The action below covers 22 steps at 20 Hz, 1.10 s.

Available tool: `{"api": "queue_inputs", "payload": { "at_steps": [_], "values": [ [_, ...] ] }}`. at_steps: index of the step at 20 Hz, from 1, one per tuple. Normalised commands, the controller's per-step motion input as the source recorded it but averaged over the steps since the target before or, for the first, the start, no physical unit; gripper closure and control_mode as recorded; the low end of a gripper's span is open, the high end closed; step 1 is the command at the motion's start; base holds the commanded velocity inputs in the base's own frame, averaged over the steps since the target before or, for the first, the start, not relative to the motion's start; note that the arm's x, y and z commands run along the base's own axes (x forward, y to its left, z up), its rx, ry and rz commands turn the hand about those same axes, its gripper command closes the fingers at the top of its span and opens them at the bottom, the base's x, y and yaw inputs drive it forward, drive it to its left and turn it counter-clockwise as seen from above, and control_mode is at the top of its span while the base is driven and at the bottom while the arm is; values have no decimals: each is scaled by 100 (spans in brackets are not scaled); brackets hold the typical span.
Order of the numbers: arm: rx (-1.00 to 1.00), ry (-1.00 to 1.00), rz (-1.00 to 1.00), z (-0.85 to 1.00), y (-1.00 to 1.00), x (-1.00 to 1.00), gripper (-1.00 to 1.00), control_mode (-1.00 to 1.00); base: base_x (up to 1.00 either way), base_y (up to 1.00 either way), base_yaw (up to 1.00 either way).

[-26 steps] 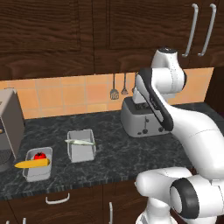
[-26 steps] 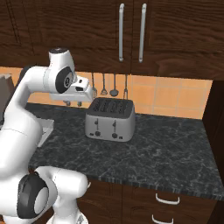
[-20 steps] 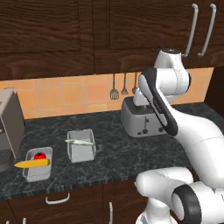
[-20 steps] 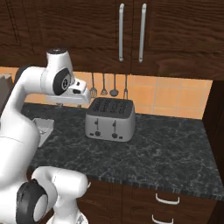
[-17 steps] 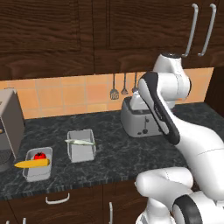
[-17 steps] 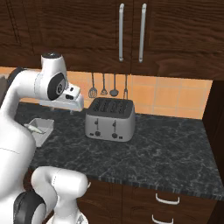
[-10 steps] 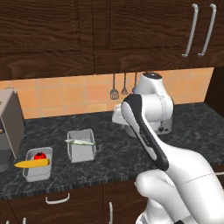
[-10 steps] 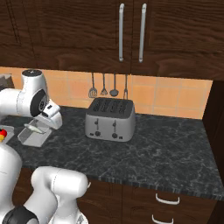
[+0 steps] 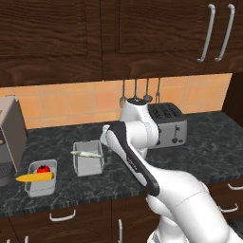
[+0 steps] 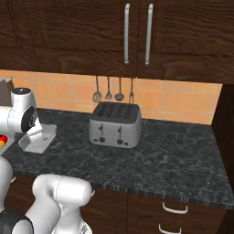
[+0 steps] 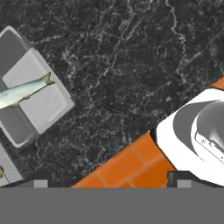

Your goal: Take the meat container that has the fish and place it on the second highest rack of the freezer. Then take the vegetable container that has the corn and tomato and place it on the highest rack of the freezer.

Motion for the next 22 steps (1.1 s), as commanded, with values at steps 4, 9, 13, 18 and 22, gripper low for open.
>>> {"api": "queue_inputs", "payload": {
  "at_steps": [4, 9, 13, 18, 22],
  "values": [
    [-3, 8, -4, -28, 26, 50, -100, -100, 0, 0, 0],
    [-6, 7, 2, -36, 8, 35, -100, -100, 0, 0, 0],
    [-3, 9, 5, -47, 22, 42, -100, -100, 0, 0, 0],
    [0, 5, 7, -48, 43, 11, -100, -100, 0, 0, 0],
    [0, 0, 3, -17, 23, 27, -100, -100, 0, 0, 0]
  ]
}}
